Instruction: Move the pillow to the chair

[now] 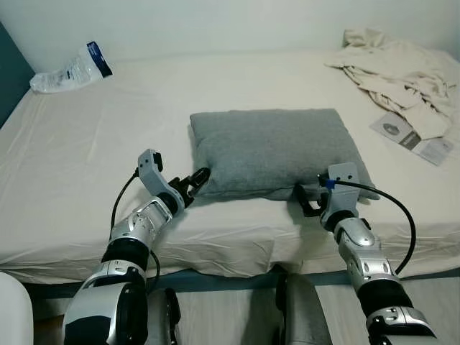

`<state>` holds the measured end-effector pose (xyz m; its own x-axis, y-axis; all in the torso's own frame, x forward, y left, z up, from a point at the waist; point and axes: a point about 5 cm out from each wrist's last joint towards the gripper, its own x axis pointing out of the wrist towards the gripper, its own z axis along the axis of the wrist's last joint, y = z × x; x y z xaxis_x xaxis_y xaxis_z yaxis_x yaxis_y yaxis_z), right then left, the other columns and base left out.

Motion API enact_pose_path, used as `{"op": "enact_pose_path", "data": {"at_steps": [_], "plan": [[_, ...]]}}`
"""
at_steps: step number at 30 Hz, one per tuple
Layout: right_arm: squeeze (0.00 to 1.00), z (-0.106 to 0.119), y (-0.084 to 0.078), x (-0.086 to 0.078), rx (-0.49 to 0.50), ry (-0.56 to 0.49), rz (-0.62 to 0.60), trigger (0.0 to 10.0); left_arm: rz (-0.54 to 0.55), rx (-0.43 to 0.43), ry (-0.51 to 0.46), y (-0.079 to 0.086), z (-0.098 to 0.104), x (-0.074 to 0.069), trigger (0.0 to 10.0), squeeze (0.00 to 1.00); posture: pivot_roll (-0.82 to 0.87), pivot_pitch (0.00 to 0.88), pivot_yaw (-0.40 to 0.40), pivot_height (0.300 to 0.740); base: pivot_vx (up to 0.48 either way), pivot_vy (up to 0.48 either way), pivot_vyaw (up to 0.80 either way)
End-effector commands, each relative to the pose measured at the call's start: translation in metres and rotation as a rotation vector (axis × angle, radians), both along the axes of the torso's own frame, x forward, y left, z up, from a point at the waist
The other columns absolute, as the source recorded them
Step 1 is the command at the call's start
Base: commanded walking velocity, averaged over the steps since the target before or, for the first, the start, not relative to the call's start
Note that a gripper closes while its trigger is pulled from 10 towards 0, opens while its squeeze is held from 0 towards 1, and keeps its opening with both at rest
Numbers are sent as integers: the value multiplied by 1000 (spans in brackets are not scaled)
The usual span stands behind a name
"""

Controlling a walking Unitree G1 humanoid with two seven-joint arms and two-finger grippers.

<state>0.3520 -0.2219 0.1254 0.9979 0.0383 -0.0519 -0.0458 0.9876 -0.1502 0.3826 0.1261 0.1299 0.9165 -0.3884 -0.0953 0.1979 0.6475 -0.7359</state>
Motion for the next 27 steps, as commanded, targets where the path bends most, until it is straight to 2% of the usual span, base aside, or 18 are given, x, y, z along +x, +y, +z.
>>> {"op": "enact_pose_path", "data": {"at_steps": [1, 5, 6, 8, 11, 12, 14, 17, 18, 19, 20, 21, 24, 25, 26, 27], "plan": [[0, -9, -2, -3, 17, 43, -13, 10000, -22, -72, 49, -8, -6, -3, 10000, 0, -39, 333, 83, 554, 0, 0, 0], [0, -11, -1, -3, 22, 47, -8, 10000, -85, -203, 50, -28, -1, -3, 10000, 0, -41, 342, 83, 554, 0, 0, 0], [0, -11, -1, -3, 22, 47, -8, 10000, -85, -203, 50, -28, -1, -3, 10000, 0, -41, 342, 83, 554, 0, 0, 0], [0, -13, 2, -4, 25, 53, -2, 10000, -103, -313, 54, -44, 2, -4, 10000, 0, -43, 342, 84, 554, 0, 0, 0], [0, -15, 5, -5, 26, 57, 3, 10000, -158, -373, 38, -61, 7, -6, 10000, 0, -51, 340, 85, 554, 0, 0, 0], [0, -15, 5, -5, 26, 57, 3, 10000, -158, -373, 38, -61, 7, -6, 10000, 0, -51, 340, 85, 554, 0, 0, 0], [0, -16, 6, -5, 26, 58, 6, 10000, -194, -350, 15, -73, 9, -8, 10000, 0, -56, 337, 88, 554, 0, 0, 0], [0, -16, 9, -5, 28, 55, 10, 10000, -134, -247, 20, -78, 5, -7, 10000, 0, -62, 330, 89, 554, 0, 0, 0], [0, -16, 9, -5, 28, 54, 11, 10000, -117, -209, 13, -77, 4, -6, 4588, 0, -63, 327, 89, 554, 0, 0, 0], [0, -16, 9, -5, 28, 54, 11, 10000, -117, -209, 13, -77, 4, -6, 4588, 0, -63, 327, 89, 554, 0, 0, 0], [0, -16, 10, -6, 29, 53, 12, 10000, -107, -172, 5, -75, 3, -6, 0, 0, -63, 325, 89, 554, 0, 0, 0], [0, -15, 10, -6, 29, 52, 12, 10000, -102, -158, 5, -74, 3, -5, 0, 0, -63, 325, 89, 554, 0, 0, 0], [0, -13, 9, -6, 42, 39, 8, 10000, -116, -31, 1, -69, -1, -5, 0, 0, -59, 322, 90, 554, 0, 0, 0], [0, -13, 9, -6, 42, 39, 8, 10000, -116, -31, 1, -69, -1, -5, 0, 0, -59, 322, 90, 554, 0, 0, 0], [0, -9, 7, -6, 56, 27, 1, 10000, -121, 53, 12, -65, -6, -6, 0, 0, -57, 318, 91, 554, 0, 0, 0], [0, -7, 6, -6, 59, 22, -1, 10000, -119, 82, 21, -63, -8, -6, 0, 0, -57, 318, 91, 554, 0, 0, 0]]}}
